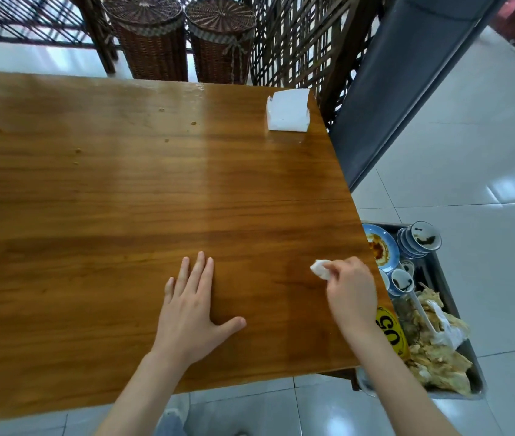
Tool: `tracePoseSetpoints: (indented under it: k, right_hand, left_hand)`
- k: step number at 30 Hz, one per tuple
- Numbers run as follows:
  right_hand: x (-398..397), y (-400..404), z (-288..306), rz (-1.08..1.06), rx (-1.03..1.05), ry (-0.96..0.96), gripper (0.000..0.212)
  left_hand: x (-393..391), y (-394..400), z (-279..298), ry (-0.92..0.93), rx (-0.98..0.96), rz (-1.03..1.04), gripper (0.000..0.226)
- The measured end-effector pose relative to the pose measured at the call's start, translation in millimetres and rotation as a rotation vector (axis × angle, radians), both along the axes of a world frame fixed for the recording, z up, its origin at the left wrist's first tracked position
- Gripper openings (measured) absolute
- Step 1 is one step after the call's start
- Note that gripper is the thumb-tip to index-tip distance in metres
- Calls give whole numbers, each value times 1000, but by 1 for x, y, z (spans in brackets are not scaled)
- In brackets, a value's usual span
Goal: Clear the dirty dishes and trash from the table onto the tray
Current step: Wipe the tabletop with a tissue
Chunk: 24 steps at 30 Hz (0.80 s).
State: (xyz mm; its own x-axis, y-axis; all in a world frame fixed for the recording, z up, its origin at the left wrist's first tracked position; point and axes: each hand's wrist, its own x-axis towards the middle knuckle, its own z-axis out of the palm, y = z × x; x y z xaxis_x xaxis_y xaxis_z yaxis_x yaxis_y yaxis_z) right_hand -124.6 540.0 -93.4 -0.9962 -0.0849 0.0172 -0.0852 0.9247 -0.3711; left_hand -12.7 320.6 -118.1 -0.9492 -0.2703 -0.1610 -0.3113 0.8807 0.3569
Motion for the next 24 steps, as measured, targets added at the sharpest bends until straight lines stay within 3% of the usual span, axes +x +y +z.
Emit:
tracePoseSetpoints:
  k: [3,9,14,24]
  right_hand:
    - [5,11,-4,-70,89,-20,24]
    - [9,-9,-5,-279,44,-29,27]
    - [23,-28,0,-393,-40,-21,15]
    - [104,-151,-12,-310,-132,-56,23]
  left_hand:
    - [11,-16,-1,-2,-26,13,119]
    - [31,-45,-4,3,-14,2,120]
    - [44,-69,-2,25,-20,-47,120]
    - [93,-134,0,45,19,-91,116]
